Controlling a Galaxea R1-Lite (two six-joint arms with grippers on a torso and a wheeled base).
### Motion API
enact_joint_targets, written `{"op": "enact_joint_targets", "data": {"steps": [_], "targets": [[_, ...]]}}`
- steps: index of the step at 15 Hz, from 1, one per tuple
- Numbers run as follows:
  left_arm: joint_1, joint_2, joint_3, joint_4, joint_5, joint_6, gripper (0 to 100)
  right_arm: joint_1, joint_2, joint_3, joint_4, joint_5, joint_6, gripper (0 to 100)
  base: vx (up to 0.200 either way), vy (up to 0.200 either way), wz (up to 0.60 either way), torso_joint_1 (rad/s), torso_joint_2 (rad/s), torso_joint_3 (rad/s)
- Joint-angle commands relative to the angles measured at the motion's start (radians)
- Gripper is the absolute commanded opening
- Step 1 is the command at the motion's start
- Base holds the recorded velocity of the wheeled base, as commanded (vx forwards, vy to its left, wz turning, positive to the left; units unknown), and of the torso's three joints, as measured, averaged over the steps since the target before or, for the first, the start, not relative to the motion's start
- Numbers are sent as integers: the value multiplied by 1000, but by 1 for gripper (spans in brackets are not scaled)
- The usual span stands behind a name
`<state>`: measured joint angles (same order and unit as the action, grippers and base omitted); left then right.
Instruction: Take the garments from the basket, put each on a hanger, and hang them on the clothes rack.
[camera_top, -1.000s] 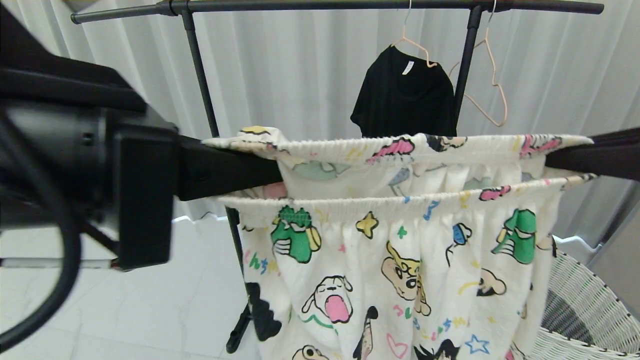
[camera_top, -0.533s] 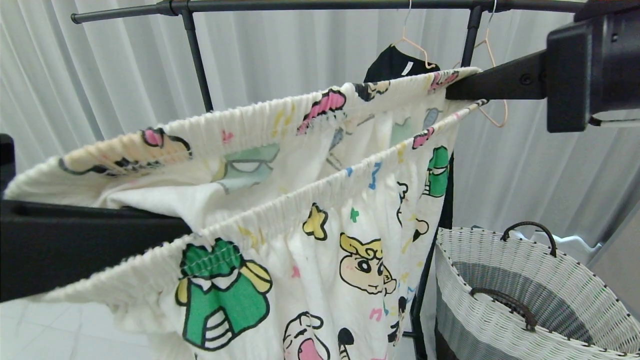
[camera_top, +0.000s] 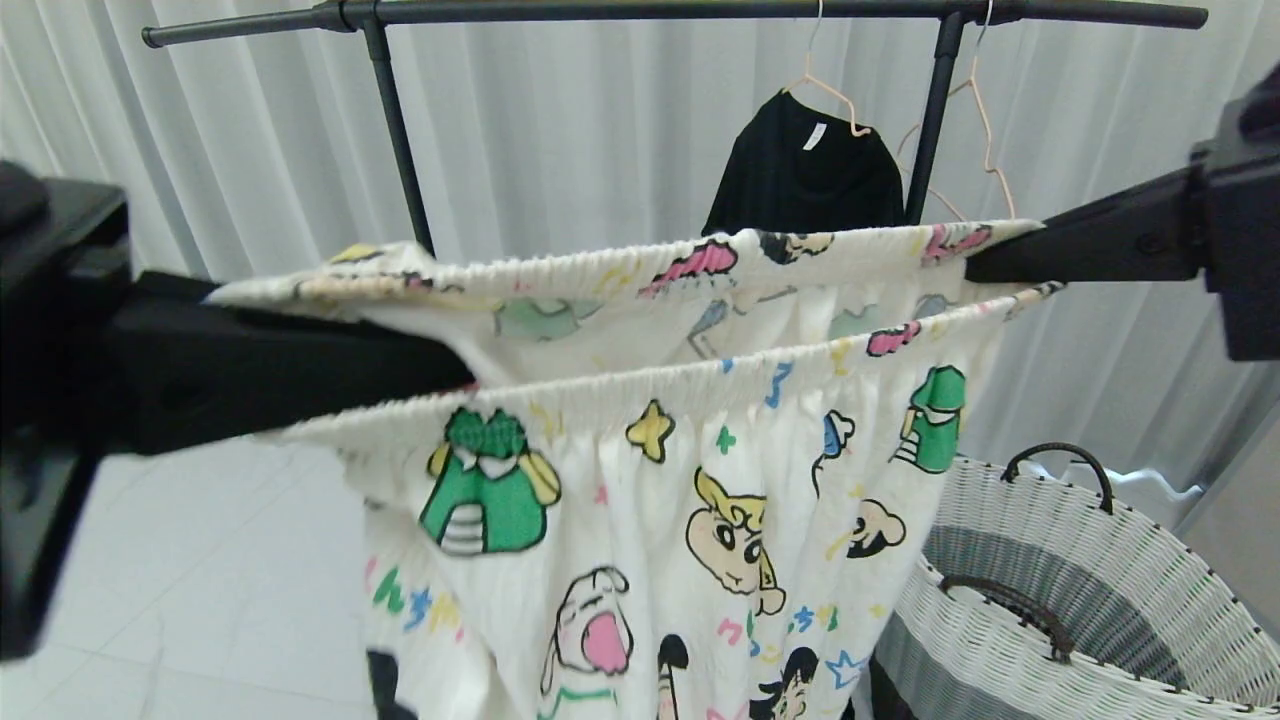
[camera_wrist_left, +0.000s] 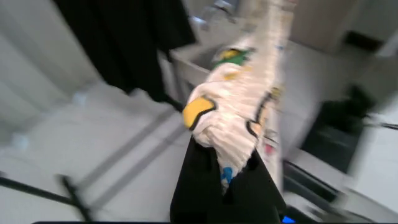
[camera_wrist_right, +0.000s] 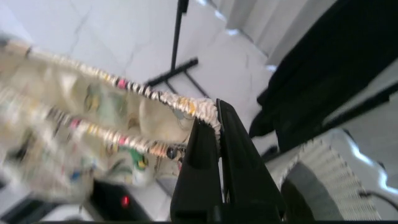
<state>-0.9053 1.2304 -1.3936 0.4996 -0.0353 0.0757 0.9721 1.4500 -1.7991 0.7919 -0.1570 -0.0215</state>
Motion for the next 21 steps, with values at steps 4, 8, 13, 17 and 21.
{"op": "enact_joint_targets", "data": {"steps": [4,8,13,17,21], "targets": [[128,158,-22,-179,0,127,0,0,-92,4,67,1,0,0,0,0,0,0,0,0],[125,146,-19,-179,2,127,0,0,-86,4,66,1,0,0,0,0,0,0,0,0],[125,150,-18,-179,5,127,0,-1,-94,14,67,-1,2,100,0,0,0,0,0,0],[157,153,7,-177,94,131,0,-159,-117,53,66,-18,5,100,0,0,0,0,0,0],[408,86,177,-173,278,133,0,-440,-200,251,63,-202,9,100,0,0,0,0,0,0]]}}
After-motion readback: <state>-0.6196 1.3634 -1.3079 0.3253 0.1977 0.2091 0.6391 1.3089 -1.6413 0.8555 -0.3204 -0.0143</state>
